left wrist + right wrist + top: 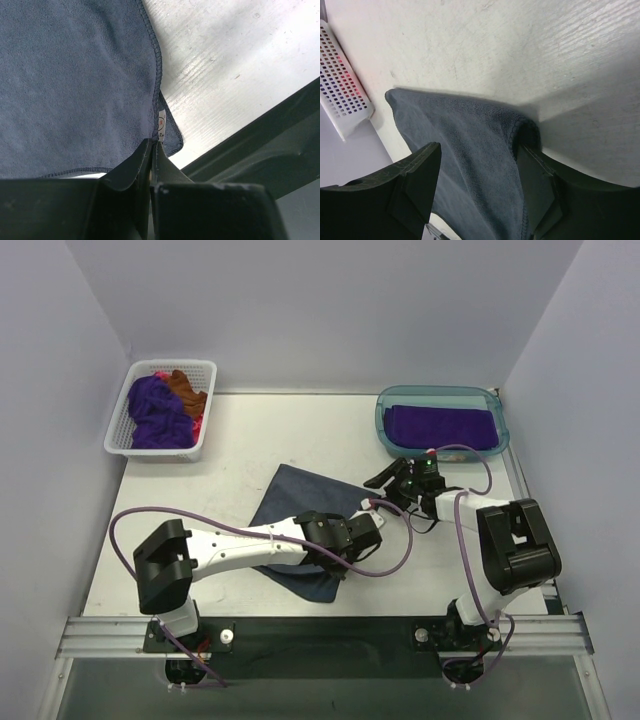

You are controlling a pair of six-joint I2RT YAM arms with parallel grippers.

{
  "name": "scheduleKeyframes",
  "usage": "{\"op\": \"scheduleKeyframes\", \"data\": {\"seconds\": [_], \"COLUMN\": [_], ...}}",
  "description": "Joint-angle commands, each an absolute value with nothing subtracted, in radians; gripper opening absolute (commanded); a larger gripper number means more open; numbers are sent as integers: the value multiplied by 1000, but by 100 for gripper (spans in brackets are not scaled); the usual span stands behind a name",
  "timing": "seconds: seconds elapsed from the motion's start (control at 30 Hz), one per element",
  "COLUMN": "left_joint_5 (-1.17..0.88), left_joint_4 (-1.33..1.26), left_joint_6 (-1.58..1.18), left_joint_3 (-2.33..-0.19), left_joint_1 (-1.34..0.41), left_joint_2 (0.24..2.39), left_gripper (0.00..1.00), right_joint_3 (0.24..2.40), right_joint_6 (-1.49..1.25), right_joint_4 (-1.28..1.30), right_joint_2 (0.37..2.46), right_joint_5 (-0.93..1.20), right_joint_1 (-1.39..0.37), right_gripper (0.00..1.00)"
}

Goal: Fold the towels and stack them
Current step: Fold the towel

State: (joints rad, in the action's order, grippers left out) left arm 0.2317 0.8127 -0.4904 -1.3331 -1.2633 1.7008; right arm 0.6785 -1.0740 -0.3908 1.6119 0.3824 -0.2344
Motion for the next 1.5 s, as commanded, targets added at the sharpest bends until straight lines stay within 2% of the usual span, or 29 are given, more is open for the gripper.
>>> {"op": "scheduleKeyframes", "data": {"seconds": [0.0,0.5,0.87,1.47], "left_joint_5": [245,253,130,91], "left_joint_4": [822,821,822,880], "left_joint_6": [-502,-505,-491,-541], "left_joint_3": [-1358,-1345,-1276,-1302], "left_joint_1": [-1259,-1250,-1264,-1293], "left_joint_2": [1652,1625,1672,1692], "left_gripper": [0,0,0,0], "right_joint_3": [689,652,692,724], "right_joint_6": [-1082,-1071,-1058,-1029], "right_joint_4": [-411,-391,-376,-327], "right_joint_2": [1611,1629,1686,1692], "right_joint_5": [370,334,307,284], "right_joint_1": [-250,-256,-255,-252], "right_gripper": [62,62,61,61]}}
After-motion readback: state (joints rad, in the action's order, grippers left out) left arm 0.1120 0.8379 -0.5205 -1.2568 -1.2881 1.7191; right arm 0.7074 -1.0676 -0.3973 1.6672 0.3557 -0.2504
